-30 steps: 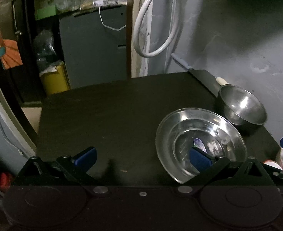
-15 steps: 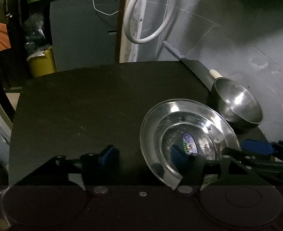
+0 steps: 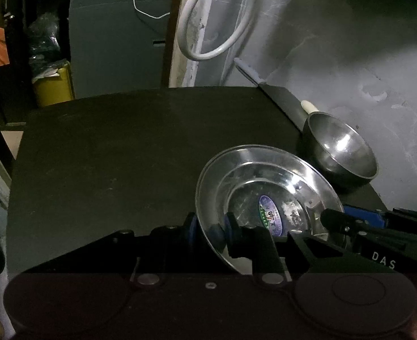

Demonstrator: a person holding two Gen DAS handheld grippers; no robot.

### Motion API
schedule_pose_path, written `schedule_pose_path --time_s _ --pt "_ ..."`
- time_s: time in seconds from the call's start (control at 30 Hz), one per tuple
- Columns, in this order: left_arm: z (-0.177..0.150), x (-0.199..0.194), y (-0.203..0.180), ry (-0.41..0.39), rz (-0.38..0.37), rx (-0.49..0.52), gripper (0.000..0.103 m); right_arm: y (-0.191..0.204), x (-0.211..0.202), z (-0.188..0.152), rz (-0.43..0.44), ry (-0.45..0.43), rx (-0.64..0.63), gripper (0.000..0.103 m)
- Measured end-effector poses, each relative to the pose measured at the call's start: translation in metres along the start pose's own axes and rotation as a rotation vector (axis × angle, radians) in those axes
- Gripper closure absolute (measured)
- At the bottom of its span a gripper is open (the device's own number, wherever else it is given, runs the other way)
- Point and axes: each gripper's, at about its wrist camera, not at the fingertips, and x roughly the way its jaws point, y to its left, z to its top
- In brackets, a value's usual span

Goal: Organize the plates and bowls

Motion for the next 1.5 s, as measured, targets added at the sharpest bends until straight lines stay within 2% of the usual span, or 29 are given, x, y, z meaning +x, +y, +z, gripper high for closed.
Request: schedule_pose_path --time_s 0.5,0.83,1.17,1.5 --pt "-0.018 -0.061 0.009 -0.082 0.013 0.006 0.081 0.022 -0.055 -0.014 0.089 -0.06 0.011 0.077" --pt "-0.044 -0.107 0.008 -0.111 0.032 0.013 0.081 0.032 -0.094 -0.034 0.157 -0.081 0.02 0.077" --pt "-0.077 -0.153 0.013 -0.113 0.049 0.008 0.081 0.048 -0.135 -0.061 0.222 -0.079 -0.004 0.077" --pt "-0.118 -0.183 0.017 -0.073 0.069 0.017 0.081 0.061 -0.161 -0.098 0.268 -0.017 -0.024 0.077"
